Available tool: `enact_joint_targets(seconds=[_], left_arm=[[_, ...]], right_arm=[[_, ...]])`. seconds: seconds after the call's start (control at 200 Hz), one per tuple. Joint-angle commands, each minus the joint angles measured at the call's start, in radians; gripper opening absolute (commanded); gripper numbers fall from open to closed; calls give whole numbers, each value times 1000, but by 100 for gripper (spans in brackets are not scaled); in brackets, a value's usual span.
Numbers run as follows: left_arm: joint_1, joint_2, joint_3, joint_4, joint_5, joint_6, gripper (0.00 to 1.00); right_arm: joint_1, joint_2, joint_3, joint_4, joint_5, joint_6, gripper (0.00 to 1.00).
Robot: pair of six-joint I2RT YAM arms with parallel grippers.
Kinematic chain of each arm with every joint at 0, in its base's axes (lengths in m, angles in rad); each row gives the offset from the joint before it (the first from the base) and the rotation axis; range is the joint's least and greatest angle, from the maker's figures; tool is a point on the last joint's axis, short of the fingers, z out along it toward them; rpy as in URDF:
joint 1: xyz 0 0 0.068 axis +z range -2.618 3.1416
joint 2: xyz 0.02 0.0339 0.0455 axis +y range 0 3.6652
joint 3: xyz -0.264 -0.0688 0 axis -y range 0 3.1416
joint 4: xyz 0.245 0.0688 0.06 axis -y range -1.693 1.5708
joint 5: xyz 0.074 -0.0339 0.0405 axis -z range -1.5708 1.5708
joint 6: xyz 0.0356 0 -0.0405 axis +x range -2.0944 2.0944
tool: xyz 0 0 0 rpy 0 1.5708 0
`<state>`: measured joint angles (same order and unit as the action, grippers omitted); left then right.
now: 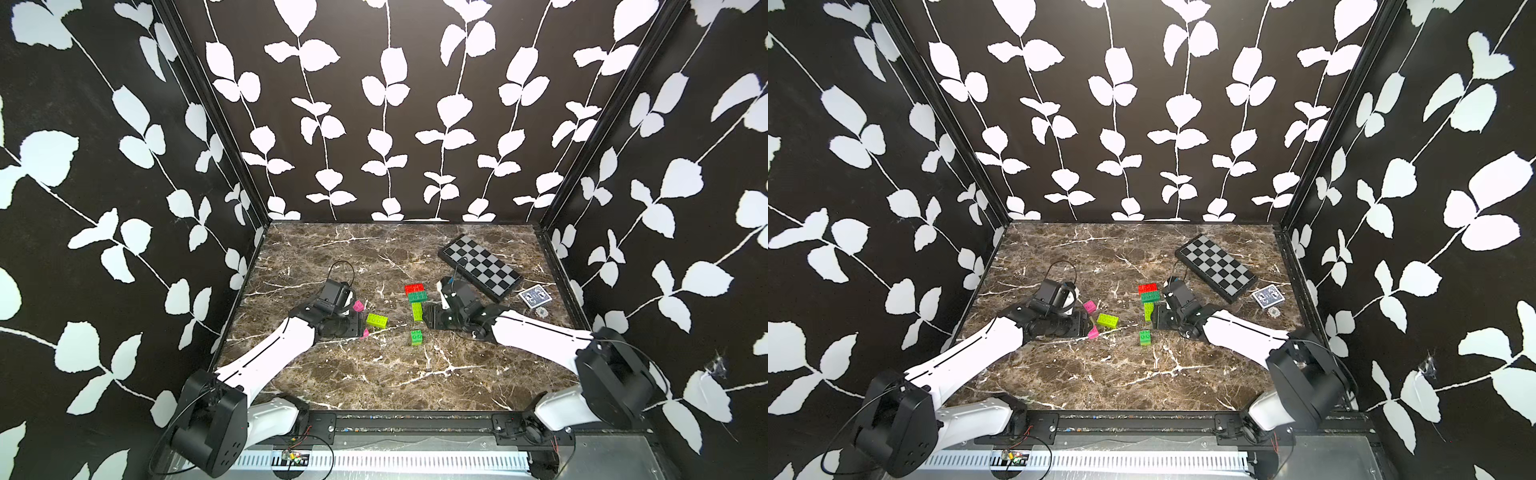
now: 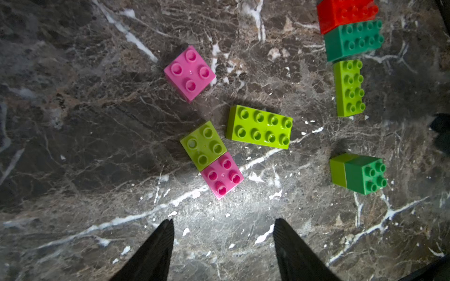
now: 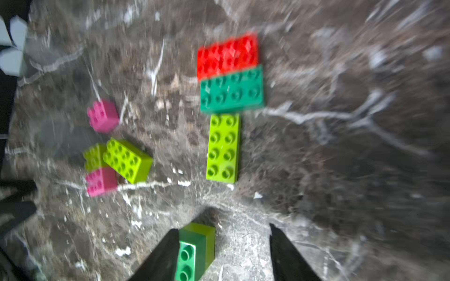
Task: Assemble a carrot with lego
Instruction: Adjust the lego brick at the center of the board.
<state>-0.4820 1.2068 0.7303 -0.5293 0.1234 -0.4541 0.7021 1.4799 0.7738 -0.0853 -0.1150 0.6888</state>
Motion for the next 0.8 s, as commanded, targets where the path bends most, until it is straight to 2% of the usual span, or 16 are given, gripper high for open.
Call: enact_joint_targets(seconds=[0.0, 0.21, 0.355, 0.415, 0.555, 0.69, 0.795], left_arm=[[-30, 28, 34, -22, -15, -13, 66], [-81, 162, 149, -31, -6, 59, 67], [-96, 242, 231, -91, -37, 163, 68], [-98, 264, 269, -136, -42, 226, 69], [-114, 270, 329, -194, -60, 438, 69], [-117, 243, 313, -151, -31, 733, 68], [-119, 271, 319, -192, -17, 968, 68]], right_arm=[[2, 20, -62, 147, -101, 26, 50], [6, 103, -110, 319, -211, 124, 41], [12, 114, -107, 358, -260, 137, 40], [4, 103, -103, 318, -237, 116, 42], [-62, 9, -105, 216, -190, 33, 51], [-153, -59, -118, 189, -205, -14, 55], [-176, -75, -113, 136, -216, -65, 56]])
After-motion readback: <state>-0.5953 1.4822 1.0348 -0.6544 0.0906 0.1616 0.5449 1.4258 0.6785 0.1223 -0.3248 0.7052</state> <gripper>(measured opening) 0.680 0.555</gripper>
